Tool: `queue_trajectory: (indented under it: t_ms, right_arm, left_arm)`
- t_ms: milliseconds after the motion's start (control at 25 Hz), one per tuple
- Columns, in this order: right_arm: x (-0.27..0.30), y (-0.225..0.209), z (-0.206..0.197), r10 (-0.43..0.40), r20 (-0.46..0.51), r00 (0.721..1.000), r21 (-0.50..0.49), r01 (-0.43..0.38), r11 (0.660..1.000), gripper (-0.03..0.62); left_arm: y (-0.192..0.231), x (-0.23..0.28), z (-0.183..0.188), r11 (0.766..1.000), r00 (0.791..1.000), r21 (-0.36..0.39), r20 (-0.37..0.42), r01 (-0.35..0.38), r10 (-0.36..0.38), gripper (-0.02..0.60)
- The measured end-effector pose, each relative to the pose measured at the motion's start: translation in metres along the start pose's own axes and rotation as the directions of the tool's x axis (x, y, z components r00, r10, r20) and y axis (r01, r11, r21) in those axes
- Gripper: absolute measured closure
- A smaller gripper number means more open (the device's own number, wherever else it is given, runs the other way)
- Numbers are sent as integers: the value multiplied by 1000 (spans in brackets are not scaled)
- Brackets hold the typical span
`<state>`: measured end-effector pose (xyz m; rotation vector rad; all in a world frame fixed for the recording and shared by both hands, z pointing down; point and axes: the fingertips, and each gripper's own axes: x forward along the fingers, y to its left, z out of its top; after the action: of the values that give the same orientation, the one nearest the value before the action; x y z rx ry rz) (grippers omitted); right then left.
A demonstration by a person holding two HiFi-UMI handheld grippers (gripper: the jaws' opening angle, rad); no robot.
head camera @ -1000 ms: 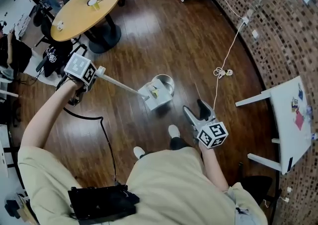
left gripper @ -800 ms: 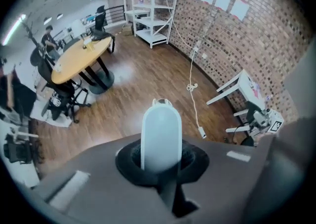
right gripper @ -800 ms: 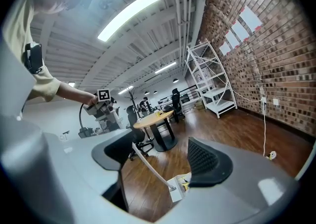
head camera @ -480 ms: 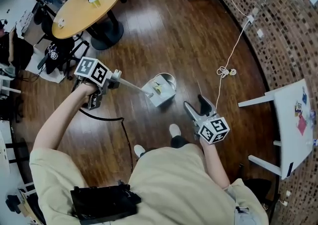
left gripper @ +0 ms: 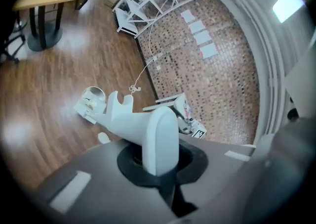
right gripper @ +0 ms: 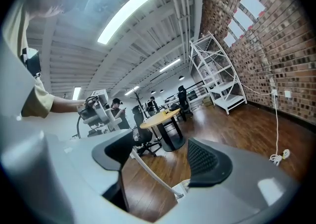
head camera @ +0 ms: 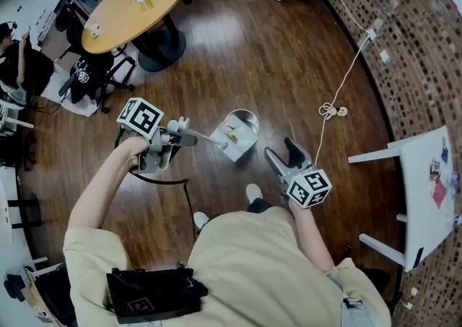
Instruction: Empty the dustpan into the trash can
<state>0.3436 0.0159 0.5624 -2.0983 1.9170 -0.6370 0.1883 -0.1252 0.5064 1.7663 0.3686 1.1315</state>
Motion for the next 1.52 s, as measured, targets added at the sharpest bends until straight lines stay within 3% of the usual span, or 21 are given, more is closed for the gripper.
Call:
queue_trajectory:
  t_ms: [120, 280, 440, 520, 680, 800, 960, 1240, 1440, 1520]
  right_arm:
    - [4, -6, 2, 8, 0, 1000, 1, -8, 1000, 264]
    - [8, -16, 3, 10, 7, 1000, 18, -11, 1000, 267]
    - [12, -17, 2, 9, 8, 1000, 32, -9, 999, 270]
    - [13, -16, 3, 6, 10, 1000, 36, -7, 999, 270]
    - [9, -25, 3, -15, 8, 1000, 45, 15, 999, 270]
    - [7, -32, 3, -38, 10, 999, 61, 37, 997, 270]
    - [4, -37, 6, -62, 18, 998, 73, 61, 995, 272]
    - [-5, -48, 16, -101, 20, 995, 93, 99, 991, 272]
    - [-22, -71, 25, -132, 6, 991, 72, 132, 989, 273]
    - [-20, -79, 34, -154, 17, 988, 56, 153, 987, 273]
  left_arm:
    - [-22, -2, 14, 983, 979, -88, 143, 160, -147, 580]
    - [-21, -6, 36, 965, 938, -133, 297, 227, -180, 580]
    - [-18, -14, 76, 921, 856, -161, 453, 354, -250, 580]
    - [-16, -18, 97, 908, 828, -172, 500, 383, -254, 580]
    - [-18, -17, 137, 879, 798, -198, 537, 434, -273, 580]
    - [-22, -16, 171, 856, 767, -180, 557, 485, -318, 580]
    - [-27, -9, 210, 827, 742, -180, 569, 532, -354, 580]
    - [-20, -15, 282, 743, 671, -206, 622, 637, -403, 580]
    - [-11, -15, 322, 703, 639, -225, 655, 674, -404, 580]
    - [-10, -12, 335, 696, 642, -234, 649, 679, -408, 580]
